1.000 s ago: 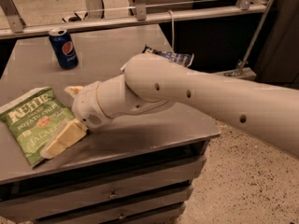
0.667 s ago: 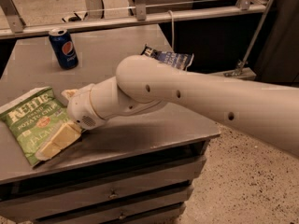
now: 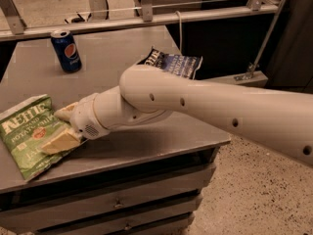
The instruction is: Move green jalapeno chip bag near pepsi can
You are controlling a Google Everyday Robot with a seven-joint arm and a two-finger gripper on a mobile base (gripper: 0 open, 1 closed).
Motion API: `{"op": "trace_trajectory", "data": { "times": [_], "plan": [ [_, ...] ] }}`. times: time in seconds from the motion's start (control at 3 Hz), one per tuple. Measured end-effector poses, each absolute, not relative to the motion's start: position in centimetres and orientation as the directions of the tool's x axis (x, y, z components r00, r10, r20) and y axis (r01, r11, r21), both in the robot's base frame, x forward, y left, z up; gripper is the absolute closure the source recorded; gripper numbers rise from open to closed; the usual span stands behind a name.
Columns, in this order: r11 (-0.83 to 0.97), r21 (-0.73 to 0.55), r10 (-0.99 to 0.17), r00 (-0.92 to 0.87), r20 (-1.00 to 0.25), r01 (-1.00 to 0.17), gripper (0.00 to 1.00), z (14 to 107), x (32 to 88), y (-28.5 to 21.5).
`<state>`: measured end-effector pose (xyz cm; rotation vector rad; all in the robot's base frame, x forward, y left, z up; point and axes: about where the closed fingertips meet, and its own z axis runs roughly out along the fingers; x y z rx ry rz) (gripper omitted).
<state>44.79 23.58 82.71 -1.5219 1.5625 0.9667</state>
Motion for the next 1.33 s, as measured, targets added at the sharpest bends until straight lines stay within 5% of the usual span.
{"op": "trace_trajectory", "data": {
  "times": [0.67,1.0,1.33],
  "plan": [
    [0.045,-0.01,-0.446,-0.011,-0.895,-0.999,0.87,84.0,45.8,22.2],
    [0.079,-0.045,-0.455,0.004,-0.89,-0.996,1.0,85.3,47.0,20.7],
    [0.128,-0.093,-0.476,0.021,-0.879,-0.987,1.0,87.0,48.9,18.2]
  ]
}}
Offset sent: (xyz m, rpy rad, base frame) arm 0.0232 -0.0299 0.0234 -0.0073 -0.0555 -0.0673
